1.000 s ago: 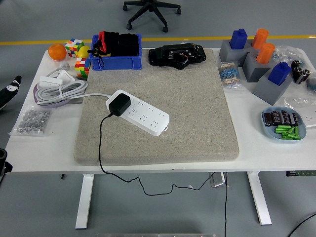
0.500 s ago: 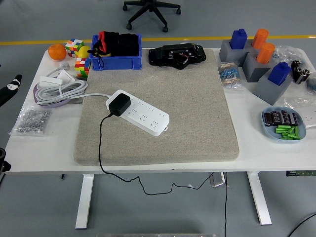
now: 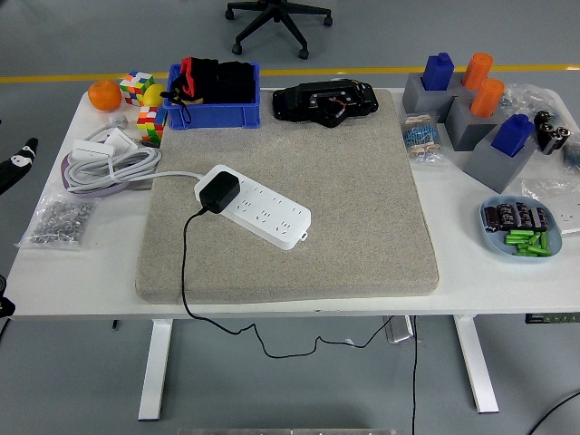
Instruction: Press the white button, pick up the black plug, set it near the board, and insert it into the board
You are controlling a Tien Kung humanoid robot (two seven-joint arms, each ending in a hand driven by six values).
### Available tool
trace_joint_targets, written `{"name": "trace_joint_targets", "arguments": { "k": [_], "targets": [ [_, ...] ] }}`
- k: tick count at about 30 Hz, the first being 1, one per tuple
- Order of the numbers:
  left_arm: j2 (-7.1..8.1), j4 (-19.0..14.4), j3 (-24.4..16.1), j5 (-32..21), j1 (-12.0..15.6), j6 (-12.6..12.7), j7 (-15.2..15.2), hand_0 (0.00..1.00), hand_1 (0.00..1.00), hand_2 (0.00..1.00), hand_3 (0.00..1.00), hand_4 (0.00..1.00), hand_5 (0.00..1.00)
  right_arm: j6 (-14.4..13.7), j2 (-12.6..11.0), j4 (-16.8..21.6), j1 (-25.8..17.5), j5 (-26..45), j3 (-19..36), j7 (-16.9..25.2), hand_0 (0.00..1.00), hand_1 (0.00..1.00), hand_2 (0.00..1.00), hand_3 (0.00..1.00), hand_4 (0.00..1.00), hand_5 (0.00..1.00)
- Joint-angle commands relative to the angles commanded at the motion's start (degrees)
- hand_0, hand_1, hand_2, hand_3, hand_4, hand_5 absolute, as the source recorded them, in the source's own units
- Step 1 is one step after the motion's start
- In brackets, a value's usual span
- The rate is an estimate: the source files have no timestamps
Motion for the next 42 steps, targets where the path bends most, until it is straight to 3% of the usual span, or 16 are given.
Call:
{"name": "trace_joint_targets", "arguments": {
  "k": [6,21,42],
  "targets": [
    [0.34,-0.2,0.3,-0.1,0.5,-0.1,0.0,0.818,0.859,0.807,0.758,0.798,0.413,0.1,-0.1,-0.1,0.3,0.3,-1.6,0.0,0.569,0.522,0.521,0.508,0.642,0.386],
    [-0.83,-0.9,0.6,-0.1,1.2,0.0,-0.4,0.817,0.856,0.803,0.752,0.795,0.415,0.1,0.3,-0.2,-0.1,0.6,-1.5,-0.1,0.574,0.529,0.543,0.507,0.642,0.387],
    [-2.15,-2.2,-1.5,0.1,1.7,-0.3,-0.9,0.814,0.846,0.793,0.743,0.774,0.395,0.0,1.5,-0.2,-0.3,-0.3,2.9,-0.2,0.579,0.532,0.545,0.508,0.643,0.388]
  ]
}}
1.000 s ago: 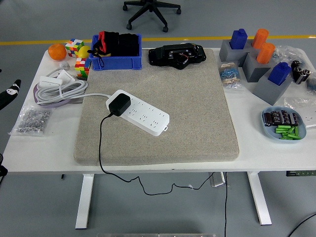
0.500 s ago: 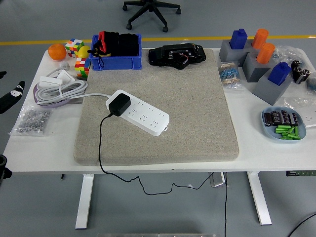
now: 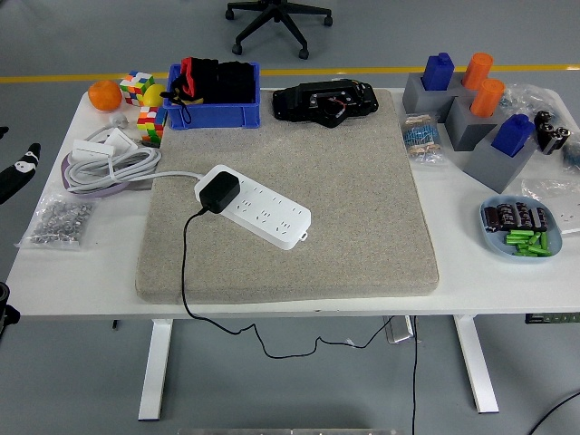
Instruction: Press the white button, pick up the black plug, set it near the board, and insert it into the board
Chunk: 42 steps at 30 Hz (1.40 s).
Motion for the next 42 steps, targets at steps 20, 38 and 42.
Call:
{"name": "trace_joint_targets", "arguments": {
  "k": [20,38,42],
  "targets": [
    [-0.6,-0.6,-1.4,0.2,-0.1,-0.2,0.1,0.815,0.844,0.789,0.74,0.768,0.393,0.1,0.5,-0.3,0.2,-1.3,5.3,0.0,0.58,0.534,0.551,0.508,0.643,0.389],
    [-0.96,-1.3,-1.8,0.3,0.4,-0.3,0.1,0.813,0.841,0.787,0.738,0.761,0.382,0.1,1.1,-0.5,0.0,-1.5,6.3,0.0,0.582,0.536,0.551,0.506,0.643,0.389],
    [-0.99,-1.4,-1.8,0.3,0.5,-0.3,0.1,0.814,0.84,0.786,0.737,0.759,0.382,0.1,1.2,-0.5,0.0,-1.4,6.2,0.0,0.582,0.535,0.551,0.508,0.643,0.388]
  ]
}}
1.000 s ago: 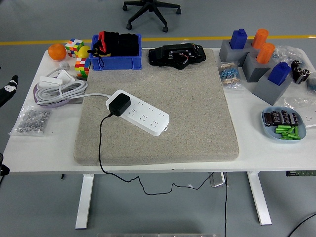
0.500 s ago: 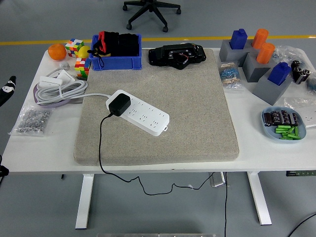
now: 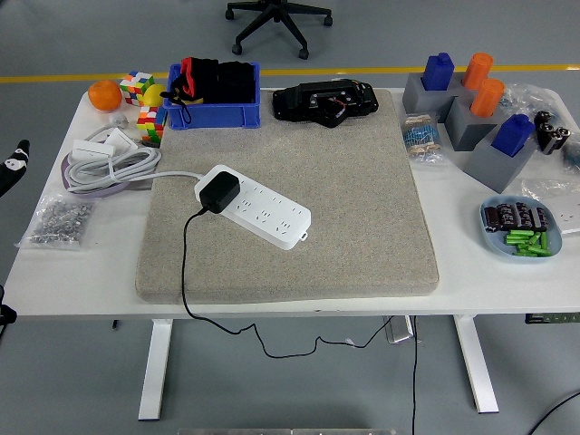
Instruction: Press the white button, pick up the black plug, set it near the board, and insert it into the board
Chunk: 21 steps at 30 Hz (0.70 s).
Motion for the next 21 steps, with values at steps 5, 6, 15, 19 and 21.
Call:
{"name": "trace_joint_targets", "arguments": {
  "k": [5,6,15,19,21],
  "targets": [
    [0.02,-0.2,0.3,-0.1,-0.1,0.0,0.0,0.814,0.84,0.786,0.737,0.76,0.38,0.0,0.0,0.0,0.0,0.0,-0.1,0.0,0.58,0.535,0.55,0.509,0.643,0.387],
    [0.02,-0.2,0.4,-0.1,-0.1,0.0,-0.1,0.814,0.84,0.786,0.737,0.76,0.38,0.0,0.1,0.0,0.0,0.0,-0.1,0.0,0.58,0.535,0.55,0.509,0.643,0.387],
    [-0.02,-0.3,0.6,-0.2,-0.1,0.0,0.0,0.814,0.839,0.786,0.737,0.76,0.384,0.0,0.0,0.0,0.0,0.1,-0.2,0.0,0.579,0.535,0.551,0.509,0.643,0.387],
    [0.03,-0.4,0.7,-0.3,-0.1,0.0,0.0,0.814,0.839,0.786,0.737,0.762,0.381,0.0,0.0,0.0,-0.1,0.1,-0.2,0.0,0.579,0.534,0.55,0.505,0.643,0.385],
    [0.04,-0.4,0.7,-0.3,-0.1,0.0,0.0,0.814,0.839,0.786,0.737,0.762,0.381,0.0,0.0,0.1,-0.1,0.1,-0.2,0.0,0.579,0.534,0.55,0.505,0.643,0.385]
  ]
}}
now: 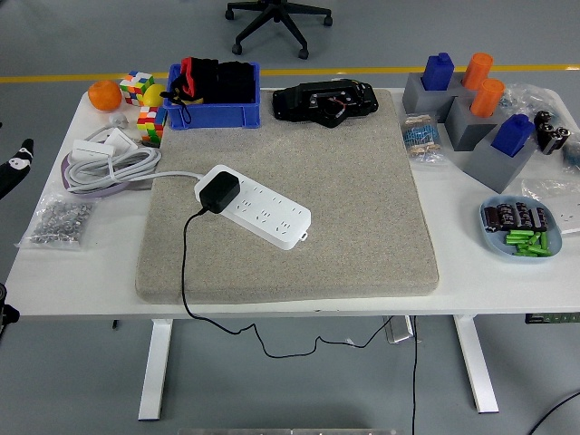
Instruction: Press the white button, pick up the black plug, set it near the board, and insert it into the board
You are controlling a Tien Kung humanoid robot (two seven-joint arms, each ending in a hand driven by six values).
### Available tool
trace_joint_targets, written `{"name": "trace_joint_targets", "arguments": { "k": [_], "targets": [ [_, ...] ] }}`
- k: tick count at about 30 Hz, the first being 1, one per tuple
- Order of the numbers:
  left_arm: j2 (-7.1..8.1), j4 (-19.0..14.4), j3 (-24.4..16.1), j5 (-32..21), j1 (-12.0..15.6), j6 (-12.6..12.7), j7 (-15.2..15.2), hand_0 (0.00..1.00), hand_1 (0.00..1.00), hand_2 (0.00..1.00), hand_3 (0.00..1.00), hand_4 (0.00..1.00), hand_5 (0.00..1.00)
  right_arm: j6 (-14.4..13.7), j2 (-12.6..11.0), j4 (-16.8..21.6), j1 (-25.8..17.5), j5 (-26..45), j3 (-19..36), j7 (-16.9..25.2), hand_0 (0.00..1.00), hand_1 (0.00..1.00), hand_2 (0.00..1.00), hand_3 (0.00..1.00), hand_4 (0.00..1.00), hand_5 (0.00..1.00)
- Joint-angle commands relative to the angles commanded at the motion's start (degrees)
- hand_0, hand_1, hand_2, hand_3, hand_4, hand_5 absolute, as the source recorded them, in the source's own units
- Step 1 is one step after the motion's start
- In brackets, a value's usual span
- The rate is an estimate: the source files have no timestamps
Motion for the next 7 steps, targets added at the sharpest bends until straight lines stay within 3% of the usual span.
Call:
{"name": "trace_joint_targets", "arguments": {
  "k": [7],
  "targets": [
    [0.0,0.0,0.2,-0.1,0.1,0.0,0.0,0.814,0.839,0.786,0.736,0.765,0.383,0.0,0.0,0.0,0.0,0.0,0.0,0.0,0.579,0.534,0.551,0.507,0.644,0.387]
  ]
}}
